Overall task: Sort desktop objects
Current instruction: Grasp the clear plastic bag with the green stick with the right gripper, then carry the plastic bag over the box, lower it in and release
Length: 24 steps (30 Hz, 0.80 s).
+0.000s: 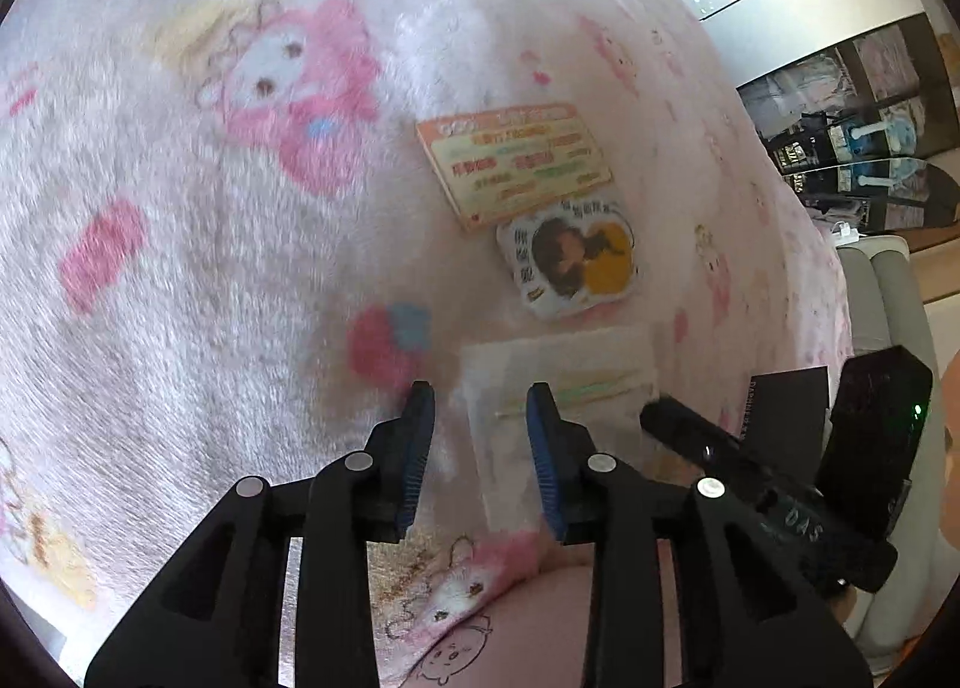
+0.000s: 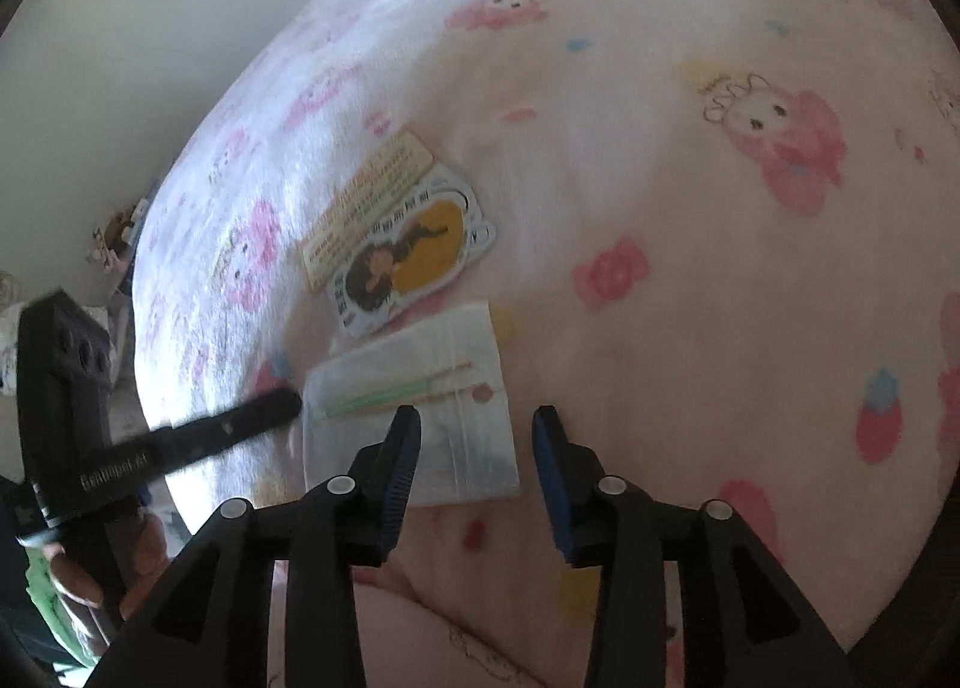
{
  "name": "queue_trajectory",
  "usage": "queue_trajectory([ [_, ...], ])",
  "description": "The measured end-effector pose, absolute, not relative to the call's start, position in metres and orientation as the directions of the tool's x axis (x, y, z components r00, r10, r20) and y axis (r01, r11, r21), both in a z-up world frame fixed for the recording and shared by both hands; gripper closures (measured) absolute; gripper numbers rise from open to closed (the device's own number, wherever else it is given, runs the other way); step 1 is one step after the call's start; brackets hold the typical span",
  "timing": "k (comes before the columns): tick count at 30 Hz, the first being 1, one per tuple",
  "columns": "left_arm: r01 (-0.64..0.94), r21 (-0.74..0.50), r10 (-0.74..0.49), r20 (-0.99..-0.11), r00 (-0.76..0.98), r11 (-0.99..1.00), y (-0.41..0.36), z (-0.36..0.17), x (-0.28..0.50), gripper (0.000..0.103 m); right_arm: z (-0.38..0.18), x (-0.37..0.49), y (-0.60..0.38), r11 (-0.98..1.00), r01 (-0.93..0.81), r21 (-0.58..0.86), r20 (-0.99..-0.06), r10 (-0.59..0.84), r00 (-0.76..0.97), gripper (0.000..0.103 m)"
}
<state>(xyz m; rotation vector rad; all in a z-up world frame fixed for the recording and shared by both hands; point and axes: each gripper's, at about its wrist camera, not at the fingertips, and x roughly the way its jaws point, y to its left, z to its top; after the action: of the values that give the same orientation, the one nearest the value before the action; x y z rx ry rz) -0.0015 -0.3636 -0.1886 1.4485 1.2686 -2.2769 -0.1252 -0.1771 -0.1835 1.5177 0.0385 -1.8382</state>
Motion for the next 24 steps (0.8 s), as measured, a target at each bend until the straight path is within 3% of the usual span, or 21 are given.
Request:
queue_trajectory([
  [7,0.521,-0.574,0.325,-0.806,-0.494,-0.632,-0.353,-0.2,-0.017,0.07,-0.203,-0.133,-0.185,-0.714,0.543,0.442,-0.852,-0.524,0.005,0.068],
  [10,0.511,-0.557,0.301,-0.812,-0.5,-0.655,-0.344,-0.189,-0.02,0.073,-0.195,-0.13,-0.178,-0.693,0.545,0.472,-0.836,-0.548,0.027,0.083],
  [12,0.5,-0.559,0.285,-0.804,-0.522,-0.661,-0.337,-0.177,-0.018,0.077,-0.186,-0.127,-0.172,-0.689,0.544,0.479,-0.83,-0.558,0.024,0.085],
  [17,0.45,-0.55,0.256,-0.786,-0.562,-0.703,-0.313,-0.135,-0.011,0.088,-0.15,-0.116,-0.141,-0.703,0.53,0.474,-0.813,-0.581,-0.042,0.087],
  [24,0.292,-0.577,0.313,-0.724,-0.615,-0.763,-0.258,-0.066,-0.005,0.088,-0.076,-0.087,-0.072,-0.714,0.502,0.488,-0.74,-0.643,-0.195,0.087],
])
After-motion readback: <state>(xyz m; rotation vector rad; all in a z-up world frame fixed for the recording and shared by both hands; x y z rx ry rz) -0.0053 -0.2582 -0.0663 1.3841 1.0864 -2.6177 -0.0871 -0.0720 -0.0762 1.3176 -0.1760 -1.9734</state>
